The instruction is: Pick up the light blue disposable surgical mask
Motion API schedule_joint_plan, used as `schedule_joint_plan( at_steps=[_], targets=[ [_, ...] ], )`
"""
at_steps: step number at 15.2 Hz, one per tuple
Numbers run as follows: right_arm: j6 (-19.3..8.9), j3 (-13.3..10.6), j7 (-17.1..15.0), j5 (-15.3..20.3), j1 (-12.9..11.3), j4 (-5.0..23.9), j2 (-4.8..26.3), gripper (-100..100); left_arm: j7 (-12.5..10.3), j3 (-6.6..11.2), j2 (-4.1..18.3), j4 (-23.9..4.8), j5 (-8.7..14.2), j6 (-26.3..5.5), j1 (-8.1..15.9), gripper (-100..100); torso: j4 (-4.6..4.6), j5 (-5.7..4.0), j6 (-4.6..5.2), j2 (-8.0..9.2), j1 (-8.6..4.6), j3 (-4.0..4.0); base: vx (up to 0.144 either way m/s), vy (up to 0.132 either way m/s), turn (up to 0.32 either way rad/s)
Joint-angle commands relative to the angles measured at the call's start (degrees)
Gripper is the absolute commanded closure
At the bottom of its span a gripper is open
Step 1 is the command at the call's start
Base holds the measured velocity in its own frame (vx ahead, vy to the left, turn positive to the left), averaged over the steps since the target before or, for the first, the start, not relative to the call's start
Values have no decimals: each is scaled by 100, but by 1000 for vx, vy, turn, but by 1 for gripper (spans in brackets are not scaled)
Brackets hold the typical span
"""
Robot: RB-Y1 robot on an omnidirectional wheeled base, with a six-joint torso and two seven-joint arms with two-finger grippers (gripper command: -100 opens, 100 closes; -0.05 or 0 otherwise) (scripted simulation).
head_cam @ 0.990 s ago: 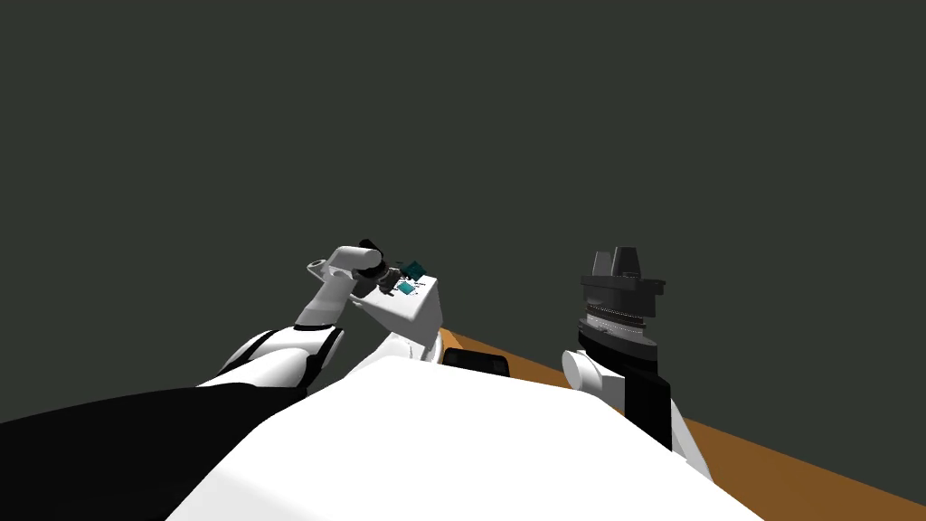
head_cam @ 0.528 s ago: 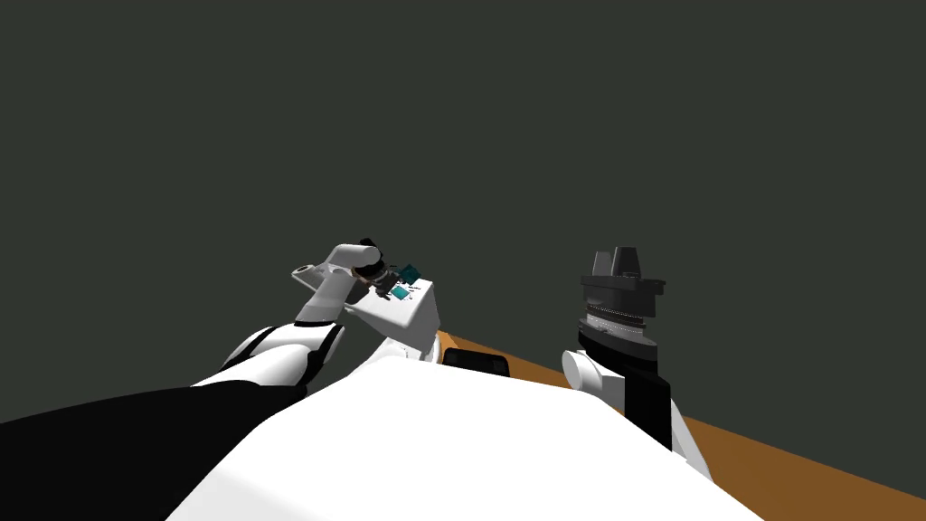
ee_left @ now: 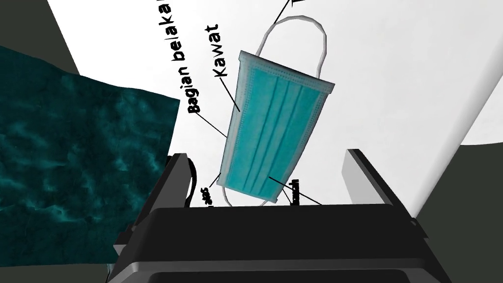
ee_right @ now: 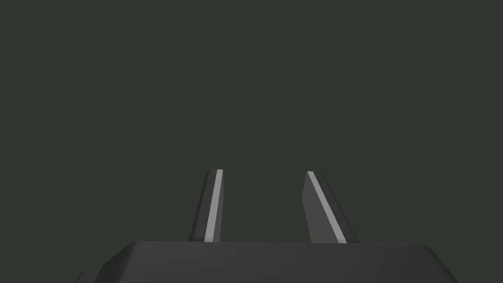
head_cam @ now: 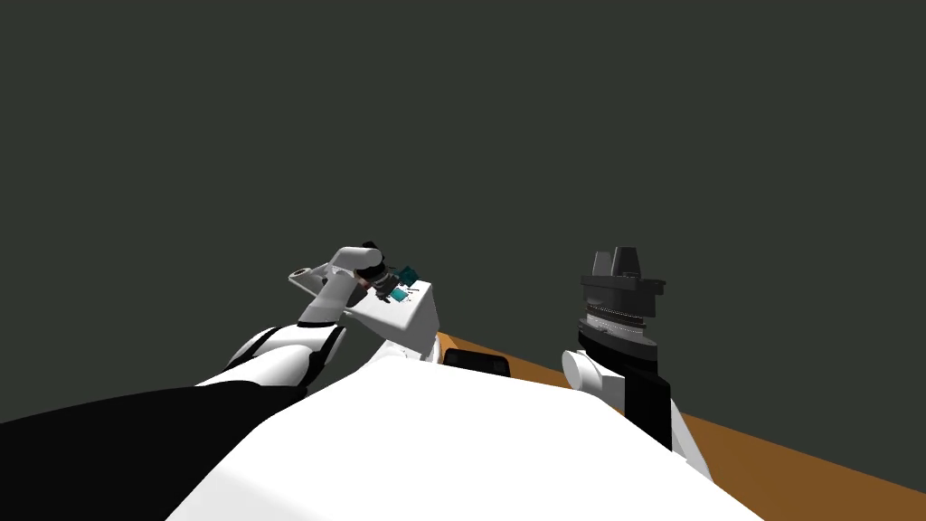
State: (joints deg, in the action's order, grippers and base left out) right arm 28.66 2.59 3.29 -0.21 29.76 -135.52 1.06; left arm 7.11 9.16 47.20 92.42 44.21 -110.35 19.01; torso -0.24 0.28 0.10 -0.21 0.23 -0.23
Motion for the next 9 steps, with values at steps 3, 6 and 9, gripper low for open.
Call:
schedule_joint_plan(
  at_steps=[3,6,9],
  targets=[
    [0,0,0,0,1,0,0,0,3,-4,-6,-5,-6,26,-8,100,-2,0,-1,-10,0,-6,-12,5,-3],
    [0,0,0,0,0,0,0,0,-3,-7,-7,-12,-5,5,-24,100,-5,2,19,-41,6,-22,-9,-2,18],
    [0,0,0,0,1,0,0,0,-14,46,55,67,69,-110,16,100,-6,-2,23,-63,1,-34,25,-11,18]
  ],
)
